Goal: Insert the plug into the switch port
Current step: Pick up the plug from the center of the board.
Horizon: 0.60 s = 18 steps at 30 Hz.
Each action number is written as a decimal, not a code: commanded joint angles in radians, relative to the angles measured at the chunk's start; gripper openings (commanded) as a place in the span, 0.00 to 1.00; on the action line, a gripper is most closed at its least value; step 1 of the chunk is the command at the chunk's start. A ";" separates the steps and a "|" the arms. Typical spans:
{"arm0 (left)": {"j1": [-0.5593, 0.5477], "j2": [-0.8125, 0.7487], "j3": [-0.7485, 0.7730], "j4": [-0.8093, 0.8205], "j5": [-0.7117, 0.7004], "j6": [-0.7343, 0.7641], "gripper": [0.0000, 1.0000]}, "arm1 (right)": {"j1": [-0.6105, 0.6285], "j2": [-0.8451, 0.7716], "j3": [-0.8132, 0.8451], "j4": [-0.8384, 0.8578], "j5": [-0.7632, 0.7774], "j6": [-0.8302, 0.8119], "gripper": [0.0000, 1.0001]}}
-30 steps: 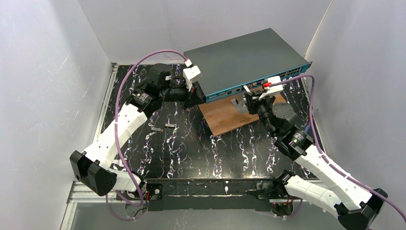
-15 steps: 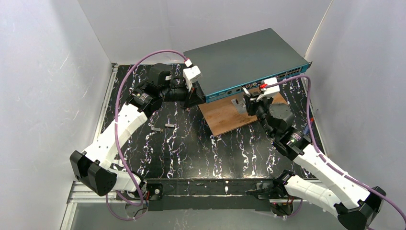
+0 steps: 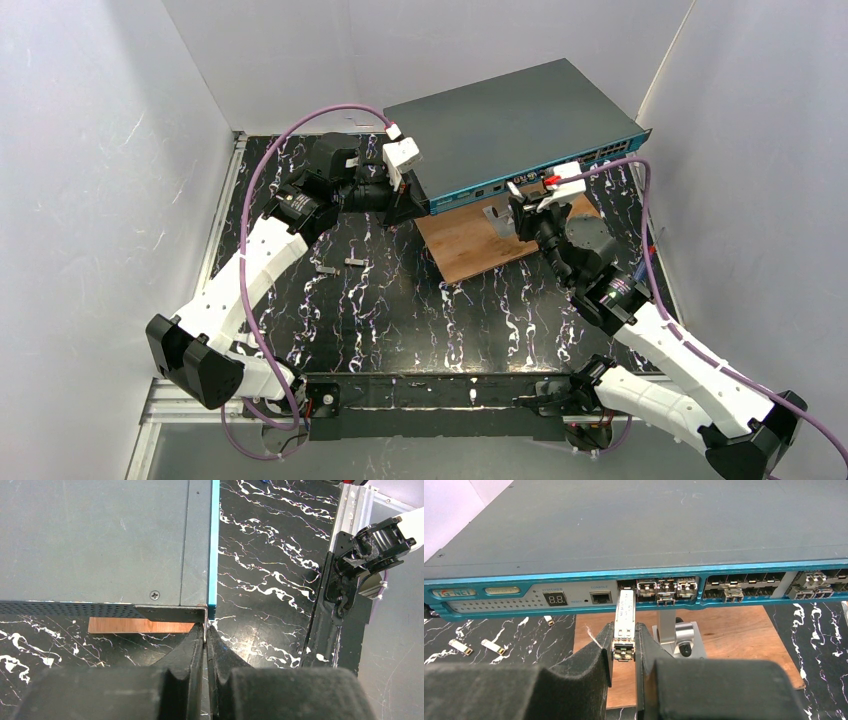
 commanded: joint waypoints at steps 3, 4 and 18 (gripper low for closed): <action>-0.013 -0.036 0.010 -0.093 0.062 0.000 0.00 | -0.005 -0.014 0.019 0.070 -0.007 -0.010 0.01; -0.013 -0.035 0.012 -0.093 0.062 0.001 0.00 | -0.005 -0.012 0.019 0.073 -0.005 -0.011 0.01; -0.013 -0.030 0.016 -0.094 0.069 0.002 0.00 | -0.005 -0.015 0.000 0.094 0.048 -0.025 0.01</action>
